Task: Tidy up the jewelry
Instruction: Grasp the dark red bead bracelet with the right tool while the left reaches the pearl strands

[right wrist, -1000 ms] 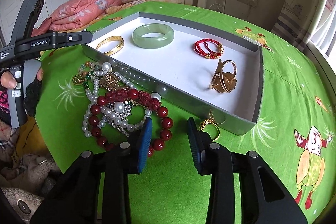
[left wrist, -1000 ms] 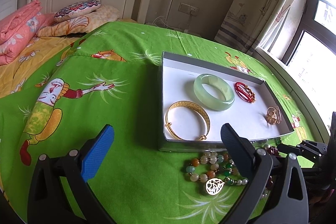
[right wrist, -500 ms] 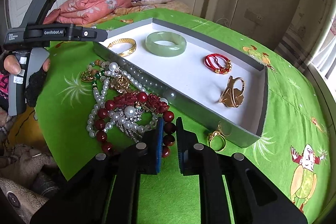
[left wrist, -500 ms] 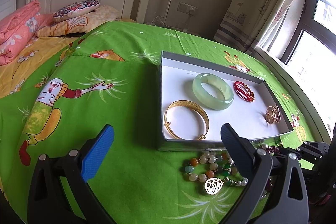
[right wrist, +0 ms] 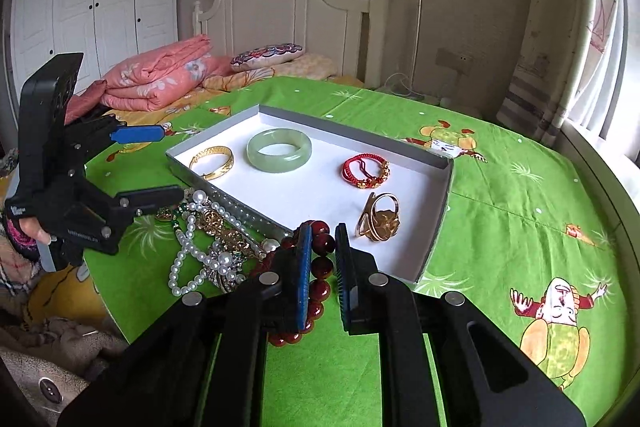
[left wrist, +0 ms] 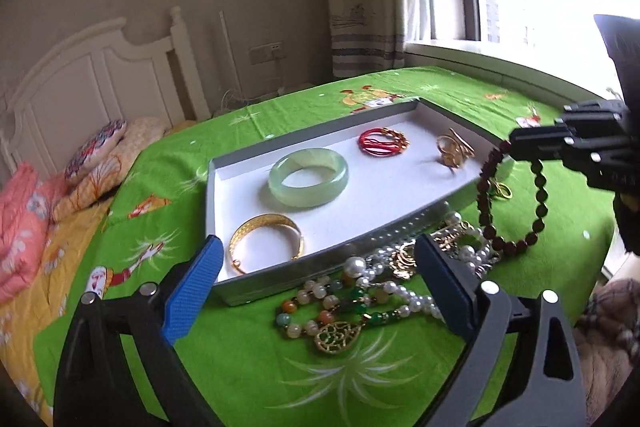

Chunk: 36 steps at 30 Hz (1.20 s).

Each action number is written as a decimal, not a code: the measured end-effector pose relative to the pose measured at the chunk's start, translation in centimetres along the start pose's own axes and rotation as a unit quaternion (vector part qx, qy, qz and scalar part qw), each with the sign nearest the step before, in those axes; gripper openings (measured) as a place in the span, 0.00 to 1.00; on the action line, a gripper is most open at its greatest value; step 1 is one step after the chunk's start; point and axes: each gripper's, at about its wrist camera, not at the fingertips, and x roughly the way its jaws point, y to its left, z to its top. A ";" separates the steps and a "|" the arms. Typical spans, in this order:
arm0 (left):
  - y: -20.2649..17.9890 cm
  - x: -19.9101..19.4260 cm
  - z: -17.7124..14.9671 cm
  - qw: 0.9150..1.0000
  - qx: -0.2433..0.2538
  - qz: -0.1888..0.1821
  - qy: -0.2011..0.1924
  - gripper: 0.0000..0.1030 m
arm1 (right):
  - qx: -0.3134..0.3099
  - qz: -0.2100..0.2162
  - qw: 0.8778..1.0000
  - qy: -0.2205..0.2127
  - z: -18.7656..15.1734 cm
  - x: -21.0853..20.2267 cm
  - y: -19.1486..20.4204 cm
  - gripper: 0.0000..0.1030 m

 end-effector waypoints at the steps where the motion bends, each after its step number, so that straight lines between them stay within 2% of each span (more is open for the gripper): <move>1: -1.1 0.3 0.1 0.999 0.031 -0.012 0.007 0.71 | 0.002 0.001 1.000 -0.001 0.0 0.0 -0.1 0.12; 5: -3.7 2.5 0.3 0.993 0.101 -0.030 0.044 0.54 | 0.012 0.003 1.000 -0.004 -0.2 -0.2 -0.6 0.12; 11: -4.3 3.2 0.2 0.983 0.164 -0.060 0.055 0.57 | 0.027 0.007 1.000 -0.004 -0.5 -0.3 -1.3 0.12; 14: -4.2 3.5 0.4 0.979 0.179 -0.074 0.060 0.57 | 0.030 0.009 1.000 -0.005 -0.6 -0.2 -1.2 0.12; 17: -4.0 3.5 1.0 0.977 0.195 -0.067 0.056 0.19 | 0.031 0.008 0.999 -0.005 -0.6 -0.3 -1.2 0.12; 18: -4.0 3.4 1.2 0.975 0.195 -0.086 0.062 0.03 | 0.032 0.008 0.999 -0.005 -0.7 -0.3 -1.3 0.12; 19: -4.1 3.2 1.3 0.973 0.198 -0.099 0.066 0.00 | 0.034 0.007 0.999 -0.006 -0.7 -0.4 -1.4 0.12; 21: -4.6 3.0 1.2 0.970 0.211 -0.101 0.068 0.04 | 0.038 0.007 0.999 -0.007 -0.7 -0.5 -1.7 0.12; 23: -4.5 2.9 1.1 0.969 0.203 -0.118 0.077 0.06 | 0.043 0.008 0.999 -0.009 -0.7 -0.6 -1.9 0.12; 24: -4.3 3.0 1.1 0.970 0.195 -0.125 0.079 0.14 | 0.045 0.009 0.999 -0.009 -0.8 -0.6 -2.0 0.12; 25: -4.1 3.0 1.0 0.971 0.188 -0.124 0.080 0.31 | 0.046 0.010 0.999 -0.009 -0.8 -0.6 -2.0 0.12; 27: -3.7 3.4 1.0 0.972 0.175 -0.132 0.085 0.41 | 0.048 0.011 0.999 -0.010 -1.0 -0.6 -2.1 0.12; 34: -3.9 4.5 1.5 0.967 0.155 -0.178 0.099 0.40 | 0.062 0.015 0.998 -0.012 -1.3 -0.6 -2.7 0.12; 36: -3.7 4.3 1.6 0.963 0.136 -0.209 0.105 0.38 | 0.063 0.014 0.998 -0.013 -1.4 -0.8 -2.8 0.13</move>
